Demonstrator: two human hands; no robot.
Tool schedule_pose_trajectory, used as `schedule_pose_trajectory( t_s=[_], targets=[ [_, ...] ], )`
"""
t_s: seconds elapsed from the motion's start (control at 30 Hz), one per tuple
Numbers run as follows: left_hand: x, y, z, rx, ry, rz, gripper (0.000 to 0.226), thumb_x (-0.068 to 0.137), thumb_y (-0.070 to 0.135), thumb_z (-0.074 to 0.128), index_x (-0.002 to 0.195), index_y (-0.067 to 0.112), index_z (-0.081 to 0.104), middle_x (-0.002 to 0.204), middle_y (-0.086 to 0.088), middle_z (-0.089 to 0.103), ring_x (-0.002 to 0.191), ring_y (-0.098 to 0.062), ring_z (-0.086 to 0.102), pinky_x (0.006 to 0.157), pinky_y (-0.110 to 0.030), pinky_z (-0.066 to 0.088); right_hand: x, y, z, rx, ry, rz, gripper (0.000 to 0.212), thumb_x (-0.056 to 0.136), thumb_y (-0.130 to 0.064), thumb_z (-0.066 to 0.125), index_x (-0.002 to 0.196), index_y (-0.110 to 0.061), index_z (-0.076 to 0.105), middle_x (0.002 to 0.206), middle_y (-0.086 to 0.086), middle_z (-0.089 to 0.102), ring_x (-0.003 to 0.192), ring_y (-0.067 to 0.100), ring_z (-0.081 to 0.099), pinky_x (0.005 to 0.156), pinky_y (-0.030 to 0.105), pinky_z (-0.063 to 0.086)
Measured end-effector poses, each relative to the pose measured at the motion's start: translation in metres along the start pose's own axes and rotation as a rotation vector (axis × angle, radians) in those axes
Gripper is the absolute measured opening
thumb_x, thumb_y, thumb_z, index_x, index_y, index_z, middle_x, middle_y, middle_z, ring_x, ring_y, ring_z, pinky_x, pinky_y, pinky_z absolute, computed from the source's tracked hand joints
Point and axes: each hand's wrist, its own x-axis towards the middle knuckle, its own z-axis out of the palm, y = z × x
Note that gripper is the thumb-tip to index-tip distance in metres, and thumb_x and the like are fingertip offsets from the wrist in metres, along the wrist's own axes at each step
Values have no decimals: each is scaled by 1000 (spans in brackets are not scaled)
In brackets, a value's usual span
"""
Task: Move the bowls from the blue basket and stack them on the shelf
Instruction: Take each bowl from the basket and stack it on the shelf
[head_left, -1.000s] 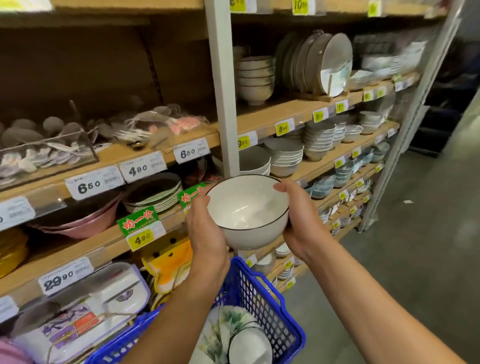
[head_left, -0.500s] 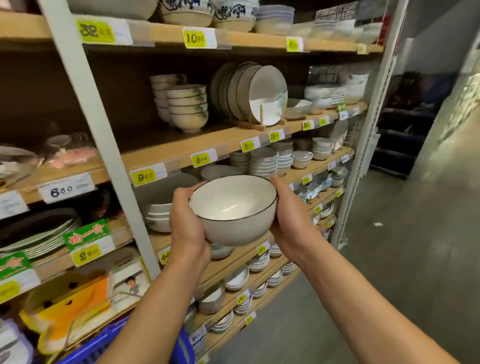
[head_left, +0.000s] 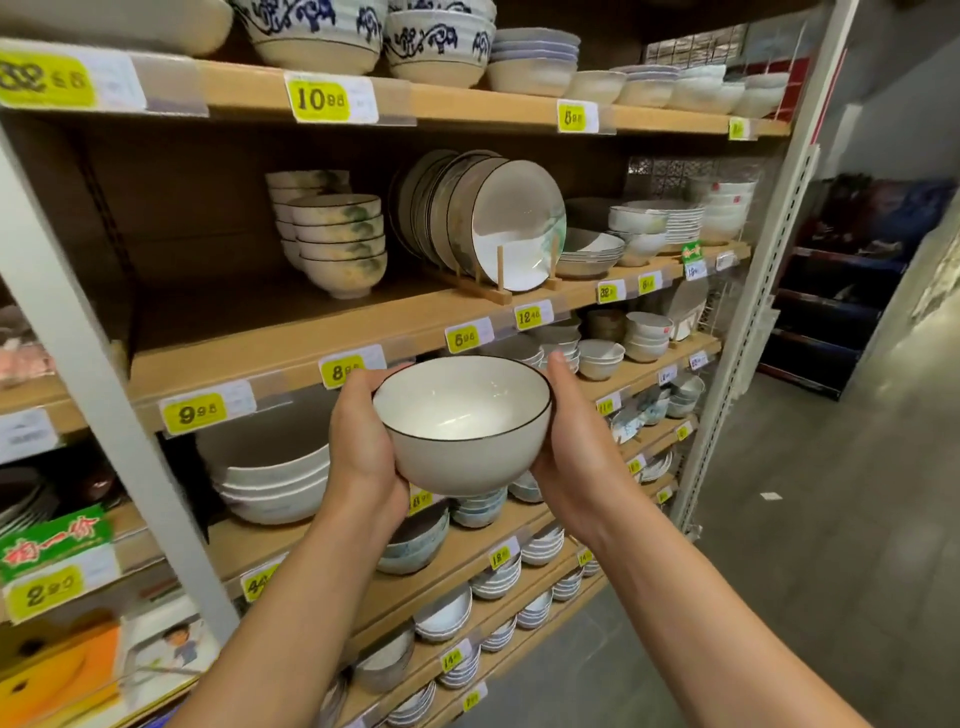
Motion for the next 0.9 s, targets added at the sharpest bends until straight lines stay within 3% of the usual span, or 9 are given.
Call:
schedule_pose_trajectory(
  t_s=[0.1, 0.2, 0.27, 0.33, 0.43, 0.57, 0.8, 0.9],
  targets=[
    [28, 1, 4, -6, 20, 4, 41, 94, 29, 39, 68, 22, 71, 68, 3, 73, 55, -12, 68, 45, -22, 51, 32, -5, 4, 4, -33, -12, 52, 101, -54, 29, 107, -24, 71, 107, -4, 75, 109, 14, 66, 107, 44, 42],
    [62, 5, 5, -15, 51, 0, 43, 91, 34, 39, 56, 24, 62, 67, 3, 70, 64, -18, 66, 59, -29, 49, 69, -7, 11, 6, -64, -25, 48, 101, -51, 31, 107, -25, 71, 106, -6, 75, 108, 13, 67, 100, 38, 47],
    [86, 10, 7, -12, 76, 36, 35, 92, 33, 39, 70, 19, 61, 74, -1, 71, 76, -22, 65, 65, -31, 49, 94, -10, 17, -6, -83, -20, 46, 101, -52, 33, 108, -26, 70, 106, -4, 75, 108, 17, 66, 95, 39, 50],
    [109, 16, 9, 6, 82, 81, 41, 94, 35, 36, 84, 13, 69, 85, -5, 76, 81, -23, 69, 68, -31, 52, 118, -13, 25, 11, -100, -15, 43, 100, -52, 35, 109, -26, 69, 108, -3, 74, 109, 18, 66, 100, 42, 48],
    [141, 25, 9, 39, 99, 108, 45, 96, 38, 35, 93, 14, 74, 89, -6, 77, 79, -20, 73, 62, -28, 56, 152, -15, 36, 52, -130, -49, 37, 100, -50, 39, 102, -32, 71, 106, -3, 75, 108, 17, 66, 103, 46, 47],
    [177, 35, 9, 48, 130, 76, 47, 98, 43, 36, 90, 14, 72, 82, -5, 77, 65, -18, 74, 52, -28, 56, 188, -12, 48, 75, -134, -41, 39, 100, -51, 39, 109, -29, 70, 110, -1, 74, 110, 20, 64, 101, 46, 48],
    [219, 34, 10, 60, 182, 89, 39, 95, 40, 44, 78, 18, 71, 84, -6, 77, 68, -20, 74, 65, -33, 57, 244, -9, 58, 61, -231, -24, 49, 102, -49, 33, 83, -37, 77, 98, -6, 76, 94, 10, 71, 89, 36, 52],
    [233, 33, 10, 58, 229, 128, 33, 92, 33, 45, 78, 16, 70, 84, -6, 77, 67, -18, 73, 63, -30, 56, 268, -10, 66, 77, -230, 6, 37, 100, -45, 41, 102, -28, 74, 103, -3, 76, 96, 13, 71, 90, 37, 52]
  ],
)
